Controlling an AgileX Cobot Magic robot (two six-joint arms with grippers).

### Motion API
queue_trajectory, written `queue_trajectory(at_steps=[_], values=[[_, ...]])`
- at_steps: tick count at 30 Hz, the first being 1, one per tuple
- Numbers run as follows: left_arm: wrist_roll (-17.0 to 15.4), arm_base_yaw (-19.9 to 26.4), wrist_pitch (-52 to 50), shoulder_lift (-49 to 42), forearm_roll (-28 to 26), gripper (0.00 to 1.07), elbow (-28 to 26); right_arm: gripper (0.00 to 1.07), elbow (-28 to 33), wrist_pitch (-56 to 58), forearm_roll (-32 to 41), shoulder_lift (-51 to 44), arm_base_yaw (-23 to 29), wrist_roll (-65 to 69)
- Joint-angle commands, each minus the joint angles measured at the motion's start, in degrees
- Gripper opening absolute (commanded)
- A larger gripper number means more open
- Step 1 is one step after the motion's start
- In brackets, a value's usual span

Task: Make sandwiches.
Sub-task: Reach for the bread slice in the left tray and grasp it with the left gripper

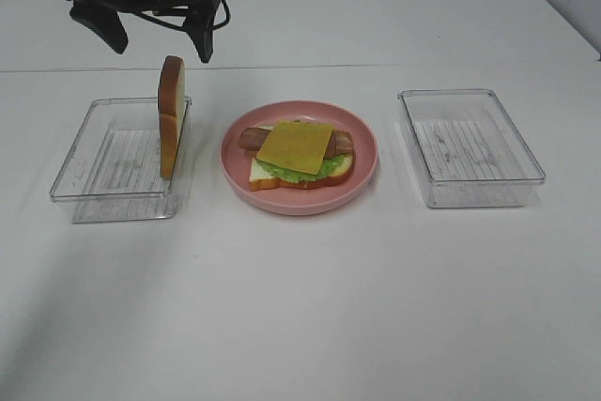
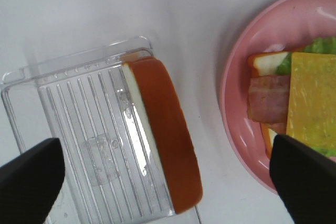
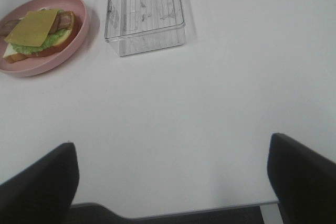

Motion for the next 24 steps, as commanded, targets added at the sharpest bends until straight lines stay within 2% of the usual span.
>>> queue_trajectory(at_steps=[1,18,24], values=[[-0.4,0.0,5.5,0.9,-0.7,0.98,0.3,0.93,0.2,-0.6,0.2,-1.9,-0.3,-0.5],[-0.9,1.0,5.5,6.2,-2.0,0.98,0.9,0.93,0.2,-0.6,0.3,-1.9,-0.3,-0.5],[-1.3,2.3,5.5,6.6,-1.9,0.89,0.9,0.93,0.2,-0.6,0.3,-1.9,-0.3,-0.5]])
